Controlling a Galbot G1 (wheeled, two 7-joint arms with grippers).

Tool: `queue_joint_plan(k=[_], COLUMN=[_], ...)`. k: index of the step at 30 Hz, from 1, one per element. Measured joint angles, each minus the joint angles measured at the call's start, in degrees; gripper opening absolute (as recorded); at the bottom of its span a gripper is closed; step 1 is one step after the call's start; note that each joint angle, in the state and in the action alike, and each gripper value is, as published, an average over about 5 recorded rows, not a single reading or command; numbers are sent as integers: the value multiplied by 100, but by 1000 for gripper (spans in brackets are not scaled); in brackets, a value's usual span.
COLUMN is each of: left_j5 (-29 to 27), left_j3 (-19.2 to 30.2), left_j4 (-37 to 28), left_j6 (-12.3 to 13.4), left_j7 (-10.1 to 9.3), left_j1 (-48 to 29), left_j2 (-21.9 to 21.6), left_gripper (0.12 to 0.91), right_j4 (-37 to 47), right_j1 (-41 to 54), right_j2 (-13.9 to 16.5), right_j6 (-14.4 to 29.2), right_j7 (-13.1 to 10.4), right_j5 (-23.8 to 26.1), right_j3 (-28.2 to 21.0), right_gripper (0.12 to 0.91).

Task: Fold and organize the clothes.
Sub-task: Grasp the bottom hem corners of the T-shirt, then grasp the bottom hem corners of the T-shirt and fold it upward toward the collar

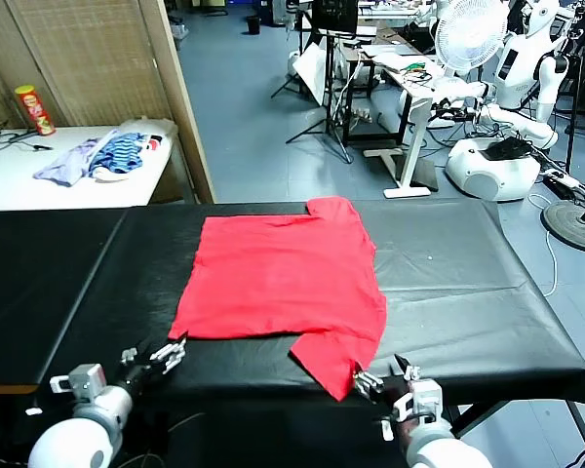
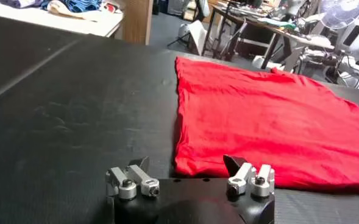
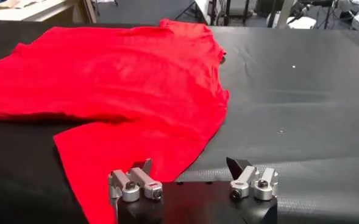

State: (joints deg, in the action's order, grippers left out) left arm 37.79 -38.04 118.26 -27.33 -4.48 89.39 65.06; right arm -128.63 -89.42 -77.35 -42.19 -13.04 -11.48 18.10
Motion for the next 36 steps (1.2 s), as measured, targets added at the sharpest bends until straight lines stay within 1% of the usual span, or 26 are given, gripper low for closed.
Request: queue_joint_plan(k=[3,5,6,8,9,10,12,13,15,16,17,19,20,22,23,28,30,33,36], left_j5=[-37,-52,-53,-55,-56,-56,-57,-60,-82,-100,-120,-160,-184,-242,-270,-322,-331,-332,-328], left_j3=[6,14,19,29,35,42,64,79,111,127,140,162,169,175,173,128,103,81,80], left_j4=[-34,-71,-92,-143,-169,-190,-217,-225,-244,-260,-276,-300,-298,-256,-215,182,407,757,1019], left_j6=[-7,3,9,30,43,60,97,111,131,133,134,135,136,140,140,101,87,85,156], left_j7=[8,11,15,38,59,87,155,186,227,236,238,233,227,204,176,-33,-86,-115,-111], left_j1=[-17,-32,-40,-60,-69,-75,-80,-83,-101,-116,-131,-147,-143,-103,-70,224,414,724,894], left_j2=[11,19,22,26,28,31,36,41,58,71,86,123,143,188,212,361,440,570,680], left_gripper=[798,798,798,787,767,729,643,578,477,410,359,244,195,136,123,125,125,125,125], right_j4=[38,80,98,137,156,175,216,234,258,263,258,224,191,98,33,-410,-570,-694,-683], right_j1=[-1,-3,-4,-3,-2,0,-1,-2,-11,-20,-33,-74,-105,-182,-232,-537,-630,-661,-555], right_j2=[-37,-72,-88,-120,-137,-153,-185,-199,-224,-233,-238,-233,-219,-175,-147,18,84,172,246], right_j6=[0,0,1,3,5,8,12,13,14,15,15,15,14,8,3,-10,-10,-10,-3], right_j7=[-6,-10,-10,-10,-9,-9,-8,-8,-18,-32,-51,-104,-129,-168,-179,-185,-173,-155,-107], right_j5=[88,163,190,234,253,269,300,313,332,338,340,338,335,322,311,182,122,11,-176], right_j3=[-50,-92,-111,-144,-160,-177,-203,-212,-219,-218,-212,-187,-161,-91,-48,204,303,435,536], right_gripper=[791,760,728,637,588,522,423,356,257,203,166,126,121,122,122,122,122,122,122])
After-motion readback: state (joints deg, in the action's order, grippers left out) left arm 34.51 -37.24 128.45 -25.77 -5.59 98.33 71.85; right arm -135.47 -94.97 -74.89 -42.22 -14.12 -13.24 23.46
